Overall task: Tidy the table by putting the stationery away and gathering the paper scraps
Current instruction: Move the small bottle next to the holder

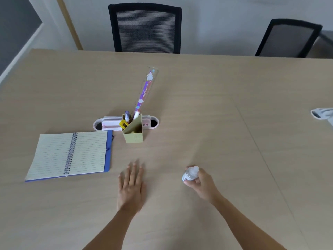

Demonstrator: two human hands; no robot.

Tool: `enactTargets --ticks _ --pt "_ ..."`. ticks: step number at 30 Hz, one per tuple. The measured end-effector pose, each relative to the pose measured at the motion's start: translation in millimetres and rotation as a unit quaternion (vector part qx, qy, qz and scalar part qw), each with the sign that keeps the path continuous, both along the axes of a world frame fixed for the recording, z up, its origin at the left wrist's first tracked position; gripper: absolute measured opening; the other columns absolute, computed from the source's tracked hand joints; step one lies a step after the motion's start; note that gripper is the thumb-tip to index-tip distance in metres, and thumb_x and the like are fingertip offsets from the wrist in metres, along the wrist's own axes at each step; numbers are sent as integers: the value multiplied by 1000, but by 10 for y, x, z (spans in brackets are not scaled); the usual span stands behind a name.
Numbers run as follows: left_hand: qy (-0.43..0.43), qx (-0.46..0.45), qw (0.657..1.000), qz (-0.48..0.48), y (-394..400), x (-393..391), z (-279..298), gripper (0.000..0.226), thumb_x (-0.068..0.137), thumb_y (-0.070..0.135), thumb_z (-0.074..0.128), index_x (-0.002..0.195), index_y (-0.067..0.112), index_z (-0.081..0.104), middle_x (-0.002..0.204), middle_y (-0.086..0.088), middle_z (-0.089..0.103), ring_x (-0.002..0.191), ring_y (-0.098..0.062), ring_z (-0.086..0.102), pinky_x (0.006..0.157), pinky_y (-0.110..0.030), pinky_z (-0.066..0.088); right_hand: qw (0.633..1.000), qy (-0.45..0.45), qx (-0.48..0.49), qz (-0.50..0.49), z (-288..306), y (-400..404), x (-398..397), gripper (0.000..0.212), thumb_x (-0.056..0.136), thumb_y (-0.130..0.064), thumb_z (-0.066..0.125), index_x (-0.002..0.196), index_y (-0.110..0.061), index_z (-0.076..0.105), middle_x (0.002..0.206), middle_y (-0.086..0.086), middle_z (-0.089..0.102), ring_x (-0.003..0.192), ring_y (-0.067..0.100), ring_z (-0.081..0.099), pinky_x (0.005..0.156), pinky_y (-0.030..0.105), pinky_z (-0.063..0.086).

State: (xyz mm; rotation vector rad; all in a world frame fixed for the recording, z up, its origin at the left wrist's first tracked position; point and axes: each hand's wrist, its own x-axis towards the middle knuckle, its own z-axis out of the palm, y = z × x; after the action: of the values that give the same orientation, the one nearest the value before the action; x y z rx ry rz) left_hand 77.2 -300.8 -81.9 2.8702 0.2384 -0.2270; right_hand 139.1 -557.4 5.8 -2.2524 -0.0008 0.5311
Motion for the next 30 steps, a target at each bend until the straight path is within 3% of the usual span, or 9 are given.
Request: enactTargets --ticks 3,6,9,16,20,24,26,27,30 --pt "-19 9 1000 -3 -16 10 -21 59 93 37 27 150 21 25 160 -3 22 148 -26 19 118 -48 14 999 -36 3 -41 -127 315 416 22 73 -29 75 89 -26 60 90 8 68 80 21 65 72 24 48" --pt "-24 10 1000 0 -17 17 -39 59 92 37 30 150 23 24 160 -2 21 148 -26 19 118 -48 15 997 -63 12 -45 -211 640 895 45 65 -52 58 91 -15 60 84 10 68 83 26 62 70 28 42" --pt "-35 10 999 1 -7 12 -49 59 93 36 31 150 23 23 160 -1 19 148 -26 20 117 -48 14 997 -67 20 -43 -217 946 1284 47 66 -45 59 97 -10 58 87 14 68 89 30 59 73 29 39" --pt "-55 9 998 0 -9 -3 -68 61 92 33 35 150 24 23 160 -2 22 148 -23 12 117 -47 13 993 -100 32 -52 -353 1293 1760 38 77 -22 71 109 -6 56 98 15 68 99 35 59 86 42 48" --pt "-49 8 999 -12 9 4 -86 60 91 34 37 149 23 26 159 -2 24 147 -23 13 117 -44 7 997 -53 33 -50 -340 1250 1703 61 74 -24 76 123 -12 43 111 7 59 102 26 57 81 32 43" --pt "30 -19 999 -20 51 48 59 60 94 38 27 151 25 16 161 0 5 150 -25 8 120 -44 -4 999 -2 -25 -42 -367 945 1297 79 72 -33 75 135 -19 29 127 13 52 113 34 56 97 46 47" --pt "92 -80 992 -35 142 118 233 60 97 34 31 152 25 9 162 1 -8 151 -23 -4 121 -45 -4 998 4 -47 -44 -316 808 991 74 75 -32 73 135 -18 32 126 16 53 115 36 55 99 46 46" --pt "117 -137 983 -26 210 132 365 59 98 32 36 152 23 13 163 -1 -3 151 -22 -1 121 -43 0 997 -7 -62 -36 -280 772 815 69 78 -30 71 134 -15 34 125 18 54 116 36 53 99 43 45" --pt "108 -370 914 125 531 -53 814 56 96 27 51 148 21 31 156 -4 33 141 -20 36 116 -29 27 994 -53 -96 -2 -164 846 322 54 81 -21 70 127 -7 45 119 23 58 113 35 56 96 39 42"
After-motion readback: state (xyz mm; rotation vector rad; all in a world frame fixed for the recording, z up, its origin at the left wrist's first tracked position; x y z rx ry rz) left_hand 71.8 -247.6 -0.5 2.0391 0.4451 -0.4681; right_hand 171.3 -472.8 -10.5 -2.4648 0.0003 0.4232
